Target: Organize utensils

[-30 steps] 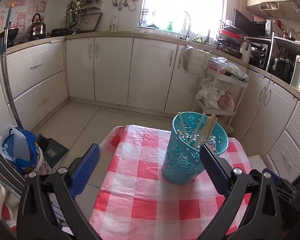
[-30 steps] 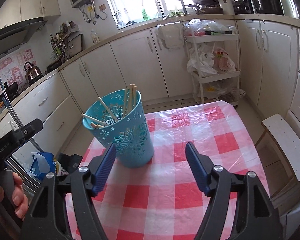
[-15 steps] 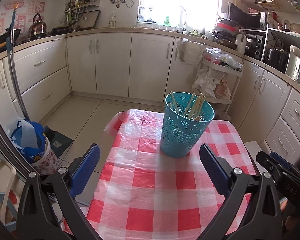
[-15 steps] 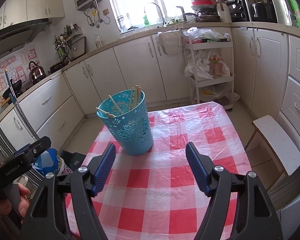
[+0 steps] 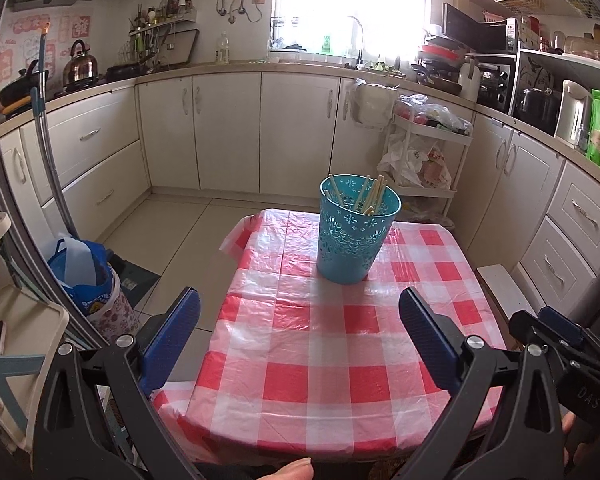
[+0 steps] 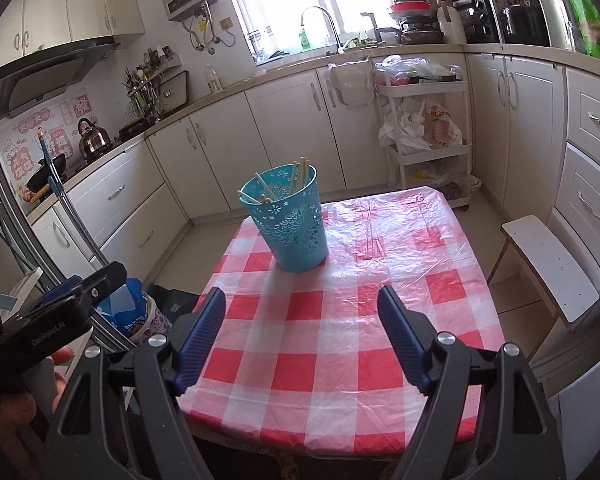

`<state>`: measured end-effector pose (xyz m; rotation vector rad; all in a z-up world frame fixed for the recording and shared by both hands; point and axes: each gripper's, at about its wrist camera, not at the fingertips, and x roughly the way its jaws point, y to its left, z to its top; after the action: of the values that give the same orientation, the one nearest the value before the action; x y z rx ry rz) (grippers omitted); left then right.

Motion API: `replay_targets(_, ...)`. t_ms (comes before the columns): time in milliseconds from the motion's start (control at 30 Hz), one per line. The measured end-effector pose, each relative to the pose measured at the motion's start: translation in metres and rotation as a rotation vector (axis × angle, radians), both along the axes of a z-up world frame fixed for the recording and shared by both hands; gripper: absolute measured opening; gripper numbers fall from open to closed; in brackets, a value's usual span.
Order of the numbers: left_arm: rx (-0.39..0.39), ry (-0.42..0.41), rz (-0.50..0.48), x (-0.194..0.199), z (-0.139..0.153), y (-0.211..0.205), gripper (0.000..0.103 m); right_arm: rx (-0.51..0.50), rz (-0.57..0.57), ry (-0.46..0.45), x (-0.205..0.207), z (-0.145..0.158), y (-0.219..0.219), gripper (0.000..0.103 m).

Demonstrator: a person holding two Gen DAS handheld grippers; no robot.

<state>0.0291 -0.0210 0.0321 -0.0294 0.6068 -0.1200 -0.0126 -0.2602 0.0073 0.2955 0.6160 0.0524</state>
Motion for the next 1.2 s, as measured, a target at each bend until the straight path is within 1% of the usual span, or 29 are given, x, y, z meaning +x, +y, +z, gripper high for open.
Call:
replay_targets(133,0.009,-0.003,-0.011,-0.021,0.009,0.000,0.096,0.003,-0.002,0.004,-0.019,0.007,0.004,0.078)
replay_targets(200,0.016,-0.004,-0.017,-0.032,0.015,-0.001,0.096,0.006,-0.011,0.001,-0.031,0.013,0.003,0.083)
replay_targets(400,0.030,-0.017,-0.037,-0.067,0.034,0.002,0.096,0.015,-0.037,-0.010,-0.068,0.033,-0.002,0.089)
replay_targets(500,0.049,-0.002,-0.058,-0.083,0.037,0.002,0.096,0.015,-0.029,-0.010,-0.086,0.041,0.001,0.091)
replay_targets(633,0.082,0.016,-0.076,-0.104,0.037,0.004,0.096,-0.001,-0.018,-0.016,-0.111,0.049,0.008,0.092)
replay_targets(800,0.048,0.003,-0.058,-0.122,0.044,0.015,0.096,0.004,-0.020,-0.031,-0.140,0.056,0.017,0.092)
replay_targets(933,0.040,-0.022,-0.049,-0.130,0.050,0.016,0.096,0.003,-0.023,-0.050,-0.158,0.060,0.022,0.092)
replay_targets(1200,0.052,-0.052,-0.057,-0.146,0.059,0.017,0.096,-0.030,-0.004,-0.067,-0.179,0.064,0.038,0.092)
